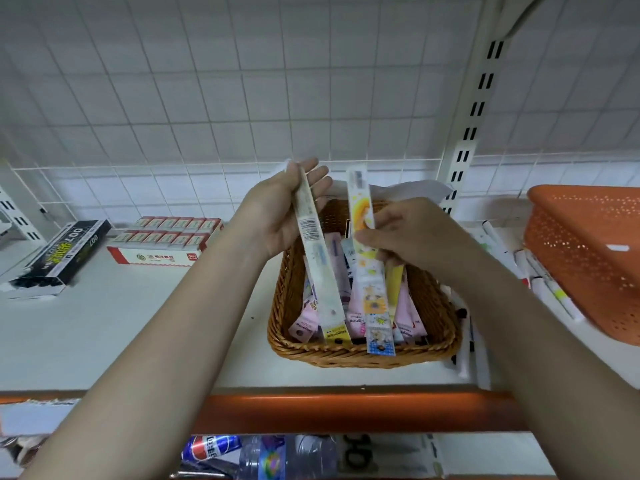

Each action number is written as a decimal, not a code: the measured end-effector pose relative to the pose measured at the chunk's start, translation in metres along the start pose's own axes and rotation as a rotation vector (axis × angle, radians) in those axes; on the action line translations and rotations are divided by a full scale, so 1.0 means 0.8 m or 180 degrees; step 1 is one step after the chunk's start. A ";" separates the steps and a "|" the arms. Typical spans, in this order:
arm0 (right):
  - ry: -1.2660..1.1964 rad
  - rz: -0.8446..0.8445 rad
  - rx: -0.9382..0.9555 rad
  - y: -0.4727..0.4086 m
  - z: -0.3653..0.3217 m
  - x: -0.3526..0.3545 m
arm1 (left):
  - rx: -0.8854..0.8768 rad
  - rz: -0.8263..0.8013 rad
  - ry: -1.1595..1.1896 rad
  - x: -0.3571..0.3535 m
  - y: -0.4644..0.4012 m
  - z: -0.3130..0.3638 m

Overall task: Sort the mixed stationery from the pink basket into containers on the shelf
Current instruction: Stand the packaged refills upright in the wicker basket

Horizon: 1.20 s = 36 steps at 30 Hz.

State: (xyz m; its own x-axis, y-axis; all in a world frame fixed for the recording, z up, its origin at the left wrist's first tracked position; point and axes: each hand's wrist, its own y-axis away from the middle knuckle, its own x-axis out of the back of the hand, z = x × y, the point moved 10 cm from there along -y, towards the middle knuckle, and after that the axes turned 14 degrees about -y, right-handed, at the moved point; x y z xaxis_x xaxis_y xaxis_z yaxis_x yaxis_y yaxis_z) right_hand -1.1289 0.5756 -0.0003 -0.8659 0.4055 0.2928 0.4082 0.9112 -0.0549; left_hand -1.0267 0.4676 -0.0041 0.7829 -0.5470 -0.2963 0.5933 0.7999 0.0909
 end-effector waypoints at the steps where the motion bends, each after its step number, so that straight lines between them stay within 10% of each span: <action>1: 0.0178 -0.0089 -0.0222 0.001 0.010 0.007 | 0.0054 0.0117 -0.0046 0.010 -0.005 -0.005; 8: 0.2197 -0.0758 -0.0475 0.034 0.027 -0.007 | -0.1163 0.0013 -0.5289 -0.012 -0.031 -0.014; 21: 0.1879 -0.0984 -0.0542 -0.008 0.034 0.015 | -0.0691 -0.1416 -0.6005 -0.047 -0.095 -0.086; 36: 0.2683 -0.1270 -0.0081 -0.137 0.075 -0.053 | -0.0682 -0.0798 -0.6613 -0.019 -0.049 -0.066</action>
State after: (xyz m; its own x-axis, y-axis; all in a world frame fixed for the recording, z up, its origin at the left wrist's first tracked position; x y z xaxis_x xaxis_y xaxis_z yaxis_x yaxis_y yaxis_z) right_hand -1.1543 0.4630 -0.0640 -0.4517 -0.1323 0.8823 0.1405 0.9660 0.2169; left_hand -1.0716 0.4574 -0.0532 -0.1936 0.0939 0.9766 0.7872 0.6089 0.0975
